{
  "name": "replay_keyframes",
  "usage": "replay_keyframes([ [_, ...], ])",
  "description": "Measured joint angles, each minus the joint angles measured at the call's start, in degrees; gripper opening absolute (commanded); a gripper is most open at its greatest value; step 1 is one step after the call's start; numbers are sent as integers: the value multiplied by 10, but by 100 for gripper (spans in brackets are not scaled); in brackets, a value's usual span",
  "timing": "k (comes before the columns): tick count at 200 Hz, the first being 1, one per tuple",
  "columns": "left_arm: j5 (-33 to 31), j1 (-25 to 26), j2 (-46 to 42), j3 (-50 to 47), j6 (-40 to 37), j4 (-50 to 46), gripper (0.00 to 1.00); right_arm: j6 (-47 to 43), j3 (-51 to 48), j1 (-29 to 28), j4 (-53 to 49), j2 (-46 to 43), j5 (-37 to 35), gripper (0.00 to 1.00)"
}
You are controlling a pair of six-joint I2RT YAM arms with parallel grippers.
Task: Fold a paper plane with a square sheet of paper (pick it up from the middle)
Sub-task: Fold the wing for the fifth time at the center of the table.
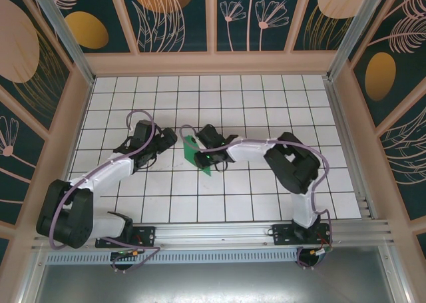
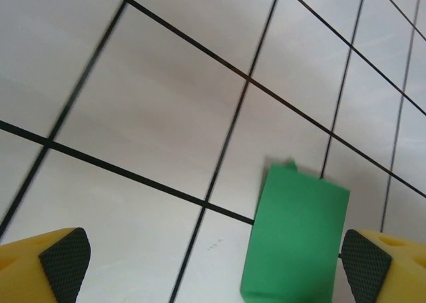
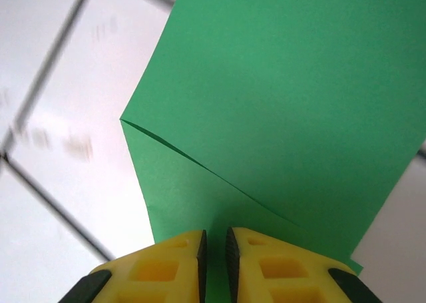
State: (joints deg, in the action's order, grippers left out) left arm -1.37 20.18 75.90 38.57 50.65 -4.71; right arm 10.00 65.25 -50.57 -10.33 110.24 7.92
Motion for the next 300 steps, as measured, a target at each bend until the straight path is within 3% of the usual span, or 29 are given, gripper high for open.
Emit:
replay_keyframes([
  [14, 17, 0, 2, 0, 0, 11, 99, -28, -30, 0, -14, -29, 0, 26],
  [28, 33, 0, 3, 0, 0, 22, 99, -34, -43, 0, -31, -48, -2, 39],
  [45, 51, 0, 3, 0, 0, 33, 98, -17, -53, 0, -36, -71, -10, 47],
  [99, 118, 0, 4, -3, 5, 63, 98, 210, -120, 1, 8, -166, -50, 44],
  [133, 154, 0, 7, -12, 21, 67, 96, 280, -125, 1, 17, -164, -56, 40],
  [228, 191, 52, 23, -28, 69, 84, 87, 304, -112, 31, 49, -84, -29, 35],
  [300, 185, 95, 63, -37, 105, 106, 75, 336, -197, 84, 204, -96, 78, 34],
])
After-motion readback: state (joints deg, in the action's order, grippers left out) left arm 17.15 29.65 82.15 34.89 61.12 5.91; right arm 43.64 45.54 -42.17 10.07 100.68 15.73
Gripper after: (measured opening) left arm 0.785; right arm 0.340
